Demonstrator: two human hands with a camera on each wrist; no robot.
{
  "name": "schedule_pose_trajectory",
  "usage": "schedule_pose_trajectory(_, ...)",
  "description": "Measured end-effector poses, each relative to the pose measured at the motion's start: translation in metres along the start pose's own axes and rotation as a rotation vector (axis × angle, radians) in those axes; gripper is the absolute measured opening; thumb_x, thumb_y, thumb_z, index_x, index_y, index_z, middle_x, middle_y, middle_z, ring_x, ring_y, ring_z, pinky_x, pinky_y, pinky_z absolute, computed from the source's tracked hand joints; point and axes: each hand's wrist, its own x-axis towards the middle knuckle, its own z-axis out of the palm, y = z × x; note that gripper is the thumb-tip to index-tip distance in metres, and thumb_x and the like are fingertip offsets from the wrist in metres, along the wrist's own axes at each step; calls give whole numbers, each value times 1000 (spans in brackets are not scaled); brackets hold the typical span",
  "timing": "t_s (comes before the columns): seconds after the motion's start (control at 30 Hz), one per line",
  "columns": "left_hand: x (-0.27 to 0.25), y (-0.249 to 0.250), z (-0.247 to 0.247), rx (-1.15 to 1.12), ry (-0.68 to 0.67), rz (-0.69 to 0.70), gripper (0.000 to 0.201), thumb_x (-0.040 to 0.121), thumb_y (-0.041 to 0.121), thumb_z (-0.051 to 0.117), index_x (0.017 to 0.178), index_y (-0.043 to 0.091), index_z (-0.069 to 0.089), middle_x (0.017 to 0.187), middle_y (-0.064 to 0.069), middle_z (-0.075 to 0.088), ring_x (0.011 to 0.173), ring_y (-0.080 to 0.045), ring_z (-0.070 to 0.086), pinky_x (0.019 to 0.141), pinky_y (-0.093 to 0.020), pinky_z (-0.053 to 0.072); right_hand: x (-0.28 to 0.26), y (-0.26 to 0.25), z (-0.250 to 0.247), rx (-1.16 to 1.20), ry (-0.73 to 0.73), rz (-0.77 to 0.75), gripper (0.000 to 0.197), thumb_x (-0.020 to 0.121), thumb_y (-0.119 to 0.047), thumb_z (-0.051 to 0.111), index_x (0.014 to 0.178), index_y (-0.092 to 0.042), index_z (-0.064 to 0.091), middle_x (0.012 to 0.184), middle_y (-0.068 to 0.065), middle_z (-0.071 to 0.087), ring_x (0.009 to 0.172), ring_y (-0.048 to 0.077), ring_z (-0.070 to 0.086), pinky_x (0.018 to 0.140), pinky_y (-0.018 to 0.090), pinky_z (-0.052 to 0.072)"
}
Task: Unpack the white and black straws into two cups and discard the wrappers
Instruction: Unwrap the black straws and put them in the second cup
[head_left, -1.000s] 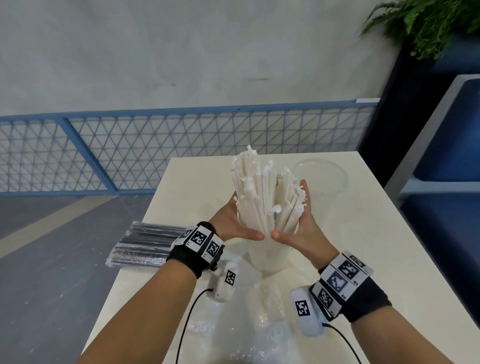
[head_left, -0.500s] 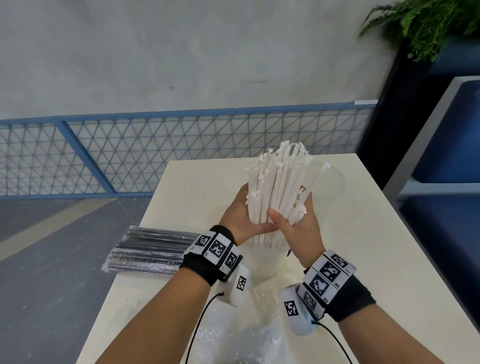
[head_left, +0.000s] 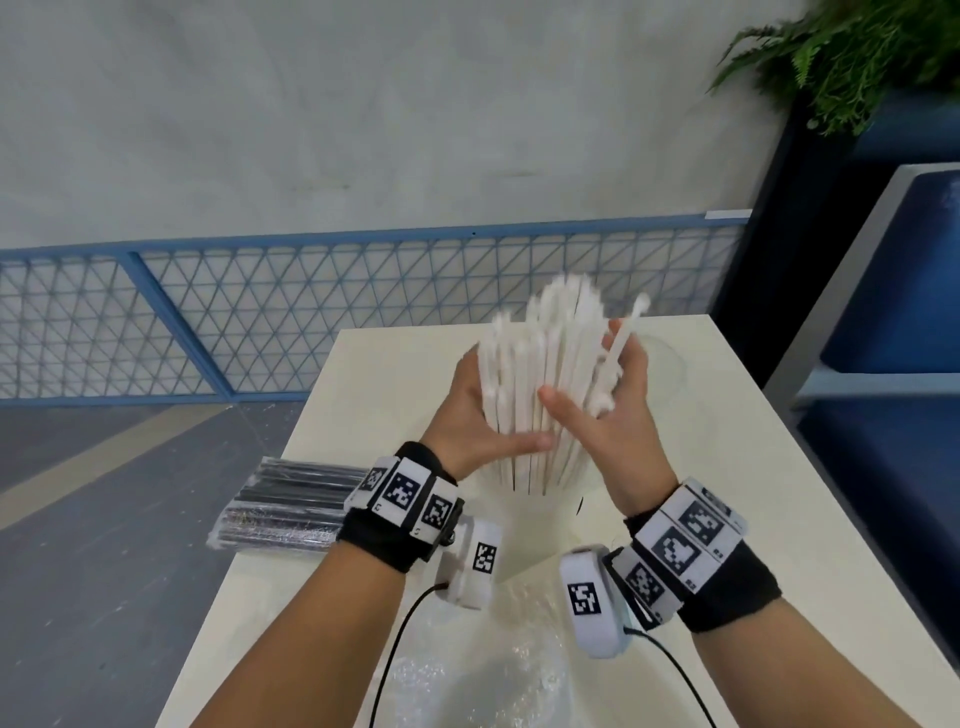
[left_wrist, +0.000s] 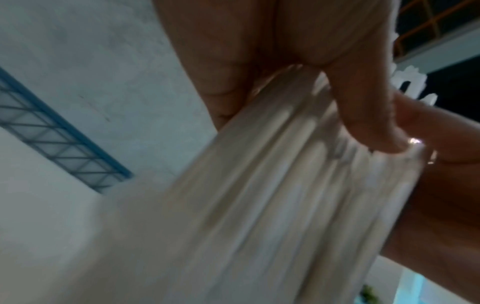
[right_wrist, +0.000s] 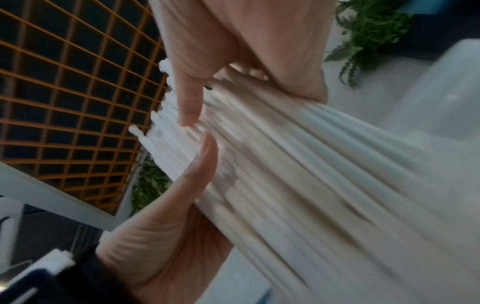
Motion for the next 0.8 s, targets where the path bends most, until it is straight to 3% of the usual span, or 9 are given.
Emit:
schedule_pose_trajectory(0.07,-7,-13,-1,30,-79,-115,128,43,36,87,144,24,10,146,-2,34,131,-13,39,109,-33,35,-9,17,-1,-6,-45,130,114,52,-52,84,141,-37,16,148,0,30,134,18,37,111,44,34)
schedule_pose_trajectory(0.2,-5,-23,-2,28,-131,-190,127,58,1,83,146,16,-7,141,3,36,125,-8,41,105,-20,32,-19,32,-1,35,-94,225,123,57,-24,88,147,-30,4,148,-7,27,131,8,37,107,32,35)
schedule_pose_trajectory(0.3,2,-23,2,70,-159,-128,119,48,21,87,142,11,14,130,6,45,121,-10,47,104,-27,39,-16,36,4,53,-131,240,114,52,-35,86,144,-25,20,140,-2,46,127,13,48,105,42,42)
schedule_pose_trajectory(0.37,2,-21,9,70,-137,-108,106,43,34,82,132,10,30,119,8,52,112,-8,53,93,-17,45,-15,36,10,64,-92,230,93,60,-37,82,137,-20,34,129,0,57,120,16,55,103,43,44)
schedule_pose_trajectory(0.43,2,-15,15,-12,-68,-92,88,48,29,80,122,9,37,107,11,55,99,-6,56,82,-10,47,-15,33,14,115,-14,213,74,69,-33,76,132,-18,40,126,3,59,119,20,55,104,43,43)
schedule_pose_trajectory(0.57,7,5,15,-101,15,-22,72,52,35,77,112,17,42,100,8,59,93,-10,60,86,-26,50,-9,15,16,142,13,144,70,72,-42,67,132,-17,42,127,5,59,119,18,56,105,46,42)
schedule_pose_trajectory(0.67,11,22,8,-129,36,28,74,51,38,75,114,14,43,102,4,61,97,-16,61,89,-33,51,-1,-3,13,205,-18,110,63,80,-30,67,134,-10,41,129,11,58,120,22,55,105,45,43)
schedule_pose_trajectory(0.73,10,25,1,-154,31,44,78,52,31,78,118,12,41,106,3,60,101,-14,61,90,-29,51,1,-7,9,256,-43,107,60,81,-20,67,134,-9,41,131,13,56,120,22,55,102,37,46)
schedule_pose_trajectory(0.8,6,17,-7,-94,13,14,88,54,17,85,127,12,37,117,1,55,108,-11,57,90,-17,48,-1,-6,3,242,-31,123,71,75,-26,75,135,-16,39,139,6,49,128,18,47,107,36,41)
